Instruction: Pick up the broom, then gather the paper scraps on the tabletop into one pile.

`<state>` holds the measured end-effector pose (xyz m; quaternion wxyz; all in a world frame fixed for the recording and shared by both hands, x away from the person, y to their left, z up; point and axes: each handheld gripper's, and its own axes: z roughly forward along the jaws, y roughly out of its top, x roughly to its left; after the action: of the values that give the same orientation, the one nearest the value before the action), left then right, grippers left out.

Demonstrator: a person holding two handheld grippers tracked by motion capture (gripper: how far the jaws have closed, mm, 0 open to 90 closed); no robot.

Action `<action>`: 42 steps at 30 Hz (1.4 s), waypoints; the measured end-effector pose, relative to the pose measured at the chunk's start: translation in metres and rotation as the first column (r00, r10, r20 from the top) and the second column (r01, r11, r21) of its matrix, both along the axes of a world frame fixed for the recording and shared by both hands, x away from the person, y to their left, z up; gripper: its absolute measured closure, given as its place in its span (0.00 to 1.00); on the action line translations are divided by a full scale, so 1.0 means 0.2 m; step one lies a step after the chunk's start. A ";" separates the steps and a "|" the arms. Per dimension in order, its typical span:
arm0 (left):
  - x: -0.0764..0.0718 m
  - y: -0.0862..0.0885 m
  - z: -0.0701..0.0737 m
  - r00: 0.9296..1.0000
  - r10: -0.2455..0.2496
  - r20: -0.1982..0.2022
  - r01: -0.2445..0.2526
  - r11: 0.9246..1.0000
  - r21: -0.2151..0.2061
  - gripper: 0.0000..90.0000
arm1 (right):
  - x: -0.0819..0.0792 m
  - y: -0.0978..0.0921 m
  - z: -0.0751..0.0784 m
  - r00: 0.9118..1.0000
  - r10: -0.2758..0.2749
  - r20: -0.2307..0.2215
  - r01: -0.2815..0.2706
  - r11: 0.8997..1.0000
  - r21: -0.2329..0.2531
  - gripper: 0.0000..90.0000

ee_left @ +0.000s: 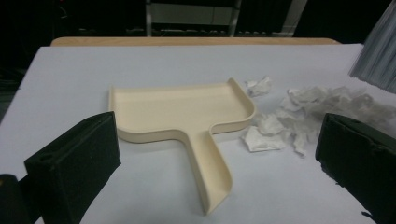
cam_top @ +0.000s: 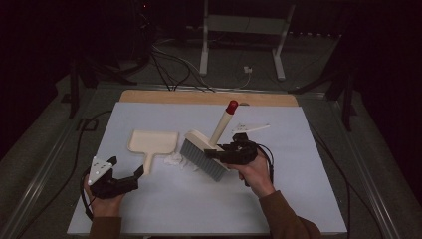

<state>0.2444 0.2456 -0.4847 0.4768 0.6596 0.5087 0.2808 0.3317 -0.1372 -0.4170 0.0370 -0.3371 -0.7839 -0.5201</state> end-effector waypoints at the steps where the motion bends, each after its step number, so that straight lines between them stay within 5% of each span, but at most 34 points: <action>1: 0.00 0.00 0.00 1.000 0.001 -0.004 -0.001 1.000 0.003 0.01 | 0.00 0.01 0.00 1.000 0.001 -0.003 -0.001 1.000 0.001 0.75; 16: 0.00 0.01 -0.01 1.000 0.016 0.003 -0.016 1.000 -0.004 0.01 | 0.00 0.20 -0.09 0.997 -0.029 -0.072 0.033 0.998 0.049 0.75; 31: 0.00 0.01 -0.02 1.000 0.012 0.002 -0.012 1.000 -0.007 0.01 | 0.01 0.39 -0.26 0.994 -0.052 -0.100 0.046 0.997 -0.059 0.75; 42: 0.01 0.00 -0.02 1.000 0.005 0.000 -0.005 1.000 -0.009 0.01 | 0.05 0.39 -0.33 0.979 -0.176 -0.103 0.160 0.976 -0.150 0.75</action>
<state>0.2459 0.2464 -0.4889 0.4793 0.6560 0.5116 0.2797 0.3412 -0.0591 -0.4835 0.0143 -0.4336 -0.7839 -0.4442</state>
